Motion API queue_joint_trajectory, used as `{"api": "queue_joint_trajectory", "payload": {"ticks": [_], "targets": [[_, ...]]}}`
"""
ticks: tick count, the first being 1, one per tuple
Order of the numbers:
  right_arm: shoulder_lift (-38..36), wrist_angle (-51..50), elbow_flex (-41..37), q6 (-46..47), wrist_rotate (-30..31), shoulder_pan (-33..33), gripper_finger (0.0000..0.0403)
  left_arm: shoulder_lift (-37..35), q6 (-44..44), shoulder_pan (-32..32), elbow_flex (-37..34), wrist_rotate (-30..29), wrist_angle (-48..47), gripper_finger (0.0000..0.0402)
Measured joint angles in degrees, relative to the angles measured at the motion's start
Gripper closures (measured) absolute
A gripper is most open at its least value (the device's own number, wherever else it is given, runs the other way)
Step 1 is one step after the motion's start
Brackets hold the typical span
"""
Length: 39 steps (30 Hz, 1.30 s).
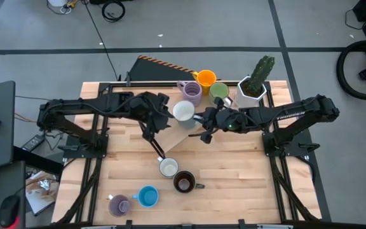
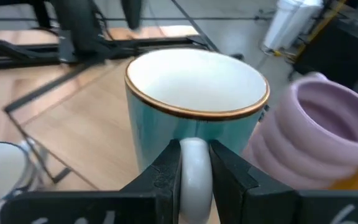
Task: Place coffee mugs
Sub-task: Put the blue mug on the shelf
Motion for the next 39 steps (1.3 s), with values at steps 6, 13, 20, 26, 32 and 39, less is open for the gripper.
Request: {"api": "queue_joint_trajectory", "payload": {"ticks": [6,13,20,26,32,39], "targets": [[0.0,-2.0,0.0,3.0,4.3,1.5,0.0331,-1.2,-6.3,2.0,-2.9,5.8,2.7,0.0235],[0.0,-5.0,0.0,6.7,4.6,1.7,0.0323,-2.6,-6.8,2.3,-9.8,6.0,11.2,0.025],[0.0,-7.2,0.0,10.5,6.4,1.8,0.0319,-6.8,-9.6,2.5,-16.9,6.1,18.5,0.0251],[0.0,-8.7,0.0,13.4,10.0,2.6,0.0319,-9.5,-13.0,2.7,-24.1,6.0,26.4,0.0251],[0.0,-9.1,0.0,15.0,10.9,3.4,0.0319,-9.5,-15.8,2.7,-28.6,5.8,30.3,0.0251],[-0.2,-10.4,0.0,17.6,13.4,4.0,0.0319,-9.5,-18.7,2.8,-30.1,4.2,32.9,0.0251]]}}
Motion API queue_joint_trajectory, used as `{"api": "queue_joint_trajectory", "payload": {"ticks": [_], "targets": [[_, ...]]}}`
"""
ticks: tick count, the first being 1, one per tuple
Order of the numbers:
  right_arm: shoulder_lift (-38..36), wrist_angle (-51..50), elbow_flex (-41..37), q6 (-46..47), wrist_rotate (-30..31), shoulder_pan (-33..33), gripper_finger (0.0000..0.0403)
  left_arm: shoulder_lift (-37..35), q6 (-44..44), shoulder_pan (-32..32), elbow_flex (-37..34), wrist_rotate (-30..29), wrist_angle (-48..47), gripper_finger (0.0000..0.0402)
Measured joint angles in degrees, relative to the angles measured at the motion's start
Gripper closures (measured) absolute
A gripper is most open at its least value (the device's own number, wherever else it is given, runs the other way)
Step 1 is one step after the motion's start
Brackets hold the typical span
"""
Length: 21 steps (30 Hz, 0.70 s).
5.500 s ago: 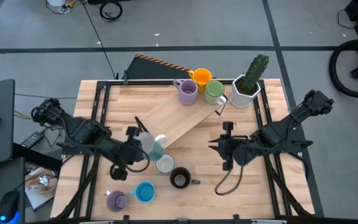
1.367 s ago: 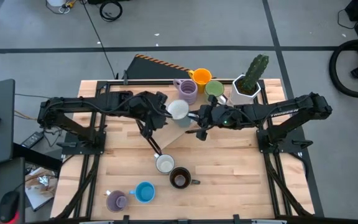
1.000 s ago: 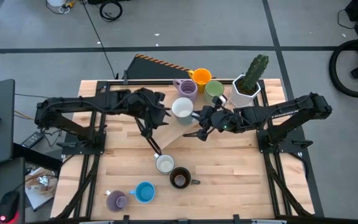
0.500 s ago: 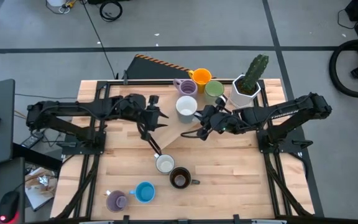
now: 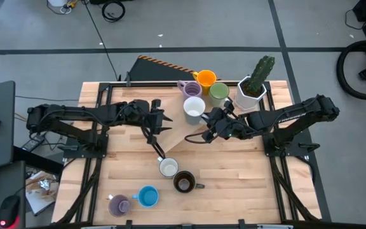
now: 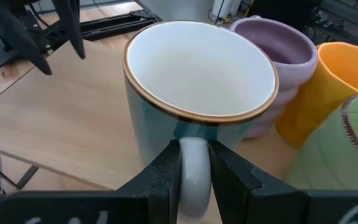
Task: Place coffee mugs
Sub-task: Put the blue mug on the shelf
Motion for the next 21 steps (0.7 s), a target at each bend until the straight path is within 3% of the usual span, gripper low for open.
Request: {"api": "queue_joint_trajectory", "payload": {"ticks": [21], "targets": [[-0.5,-8.8,0.2,10.9,4.1,1.7,0.0318,0.0,-2.8,0.0,0.0,0.0,1.3,0.0251]]}}
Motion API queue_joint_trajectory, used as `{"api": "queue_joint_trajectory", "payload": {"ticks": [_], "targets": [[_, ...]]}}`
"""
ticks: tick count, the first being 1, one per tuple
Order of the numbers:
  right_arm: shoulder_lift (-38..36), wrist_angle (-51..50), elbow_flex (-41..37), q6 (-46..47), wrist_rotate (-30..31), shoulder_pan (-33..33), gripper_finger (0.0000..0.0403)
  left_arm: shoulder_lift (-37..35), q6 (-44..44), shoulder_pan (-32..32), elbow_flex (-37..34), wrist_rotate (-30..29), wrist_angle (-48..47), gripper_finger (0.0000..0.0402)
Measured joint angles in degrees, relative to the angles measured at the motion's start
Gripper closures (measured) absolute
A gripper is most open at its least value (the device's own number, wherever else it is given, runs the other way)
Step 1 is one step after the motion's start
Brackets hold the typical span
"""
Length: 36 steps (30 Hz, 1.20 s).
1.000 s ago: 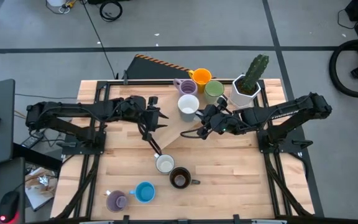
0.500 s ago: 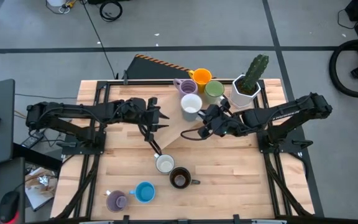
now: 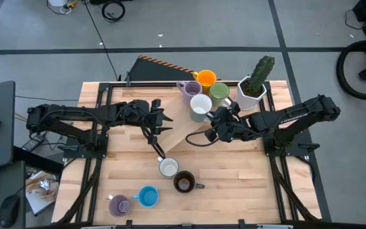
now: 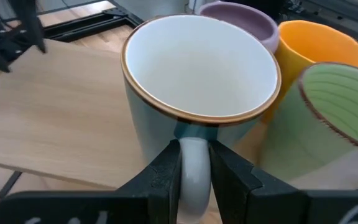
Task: Place coffee mugs
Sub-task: Put the blue mug on the shelf
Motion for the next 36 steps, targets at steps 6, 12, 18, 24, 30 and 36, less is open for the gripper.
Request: {"api": "queue_joint_trajectory", "payload": {"ticks": [6,12,18,24,30,36], "targets": [[-0.6,-1.5,-0.1,1.2,1.8,1.5,0.0318,0.0,0.0,0.0,0.0,0.0,0.0,0.0251],[-1.4,-2.7,-0.2,1.5,3.1,2.4,0.0318,0.0,0.0,0.0,0.0,0.0,0.1,0.0251],[-1.4,-4.9,-0.2,4.4,4.3,2.1,0.0318,0.0,-0.3,-0.1,0.0,0.0,0.1,0.0251],[-1.4,-5.4,-0.2,4.9,6.2,2.0,0.0318,0.0,-0.9,-0.4,0.0,0.0,0.1,0.0251],[-1.4,-5.3,-0.2,4.9,6.4,1.5,0.0318,0.0,-1.6,-0.4,0.0,0.0,0.0,0.0251],[-1.4,-5.8,-0.2,5.5,6.5,1.5,0.0318,0.0,-1.5,-0.4,0.0,0.0,0.0,0.0251]]}}
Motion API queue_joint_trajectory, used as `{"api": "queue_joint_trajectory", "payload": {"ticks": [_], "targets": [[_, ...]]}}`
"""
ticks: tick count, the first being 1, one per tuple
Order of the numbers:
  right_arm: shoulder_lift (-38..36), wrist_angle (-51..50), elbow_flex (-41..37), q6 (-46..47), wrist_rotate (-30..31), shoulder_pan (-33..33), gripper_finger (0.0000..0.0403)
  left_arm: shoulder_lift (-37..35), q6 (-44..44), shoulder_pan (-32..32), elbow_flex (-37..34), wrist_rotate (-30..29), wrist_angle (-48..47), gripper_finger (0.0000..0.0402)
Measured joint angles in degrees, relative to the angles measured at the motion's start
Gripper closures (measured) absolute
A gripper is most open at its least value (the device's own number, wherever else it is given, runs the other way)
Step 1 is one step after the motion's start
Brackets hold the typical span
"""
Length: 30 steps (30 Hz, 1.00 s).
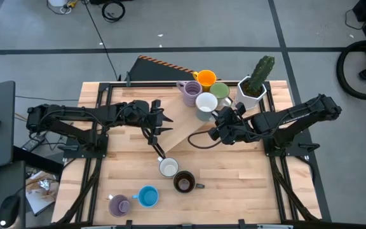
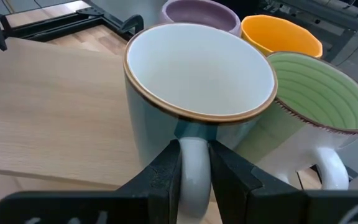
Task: Place coffee mugs
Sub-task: Put the blue mug on the shelf
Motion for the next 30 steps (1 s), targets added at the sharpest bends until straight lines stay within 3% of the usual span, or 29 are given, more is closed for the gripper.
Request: {"api": "queue_joint_trajectory", "payload": {"ticks": [15,30], "targets": [[0.0,-0.3,0.0,1.0,-0.3,0.0,0.0314,0.0,0.0,0.0,0.0,0.0,0.0,0.0251],[0.0,0.0,0.1,-1.1,-2.8,-0.1,0.0279,0.0,0.0,0.0,0.0,0.0,0.0,0.0251]]}}
